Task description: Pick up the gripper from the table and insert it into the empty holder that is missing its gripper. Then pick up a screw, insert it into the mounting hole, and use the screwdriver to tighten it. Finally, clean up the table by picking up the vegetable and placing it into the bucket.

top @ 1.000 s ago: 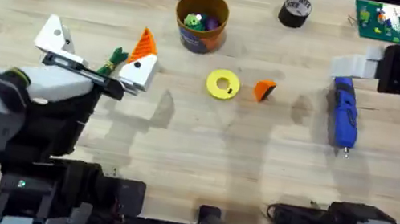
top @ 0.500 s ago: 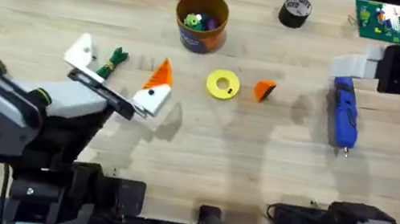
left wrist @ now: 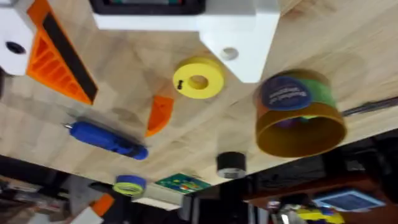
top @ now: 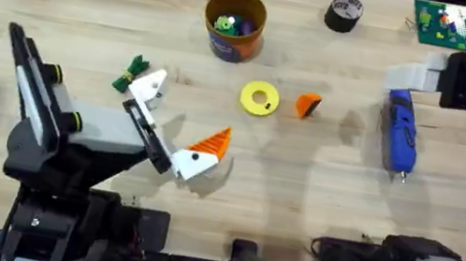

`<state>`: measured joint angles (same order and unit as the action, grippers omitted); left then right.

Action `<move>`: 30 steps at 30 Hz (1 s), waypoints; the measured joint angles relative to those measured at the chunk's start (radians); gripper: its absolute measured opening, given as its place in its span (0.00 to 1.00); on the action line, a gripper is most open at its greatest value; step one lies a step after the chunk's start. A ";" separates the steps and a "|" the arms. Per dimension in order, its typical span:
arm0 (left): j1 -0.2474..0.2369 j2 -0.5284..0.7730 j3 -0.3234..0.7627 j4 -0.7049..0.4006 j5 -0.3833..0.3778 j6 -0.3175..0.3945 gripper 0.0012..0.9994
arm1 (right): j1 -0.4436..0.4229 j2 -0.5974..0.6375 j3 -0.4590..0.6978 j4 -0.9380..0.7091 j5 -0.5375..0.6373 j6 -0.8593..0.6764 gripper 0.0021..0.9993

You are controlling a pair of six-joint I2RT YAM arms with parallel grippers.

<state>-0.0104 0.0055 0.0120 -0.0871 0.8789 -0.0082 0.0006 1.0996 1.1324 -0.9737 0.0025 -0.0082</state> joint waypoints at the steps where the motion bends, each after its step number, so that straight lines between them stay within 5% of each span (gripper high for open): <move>1: -0.003 0.000 0.000 -0.002 0.015 0.000 0.99 | 0.000 0.000 0.000 0.000 0.000 0.000 1.00; 13: -0.005 0.000 0.002 -0.032 0.218 0.000 0.99 | 0.000 0.000 0.000 0.000 0.000 0.000 1.00; 30: -0.026 0.000 0.002 -0.037 0.254 0.000 0.99 | 0.000 0.000 0.000 0.000 0.000 0.000 1.00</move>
<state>-0.0368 0.0055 0.0135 -0.1242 1.1332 -0.0082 0.0006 1.0996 1.1324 -0.9737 0.0025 -0.0082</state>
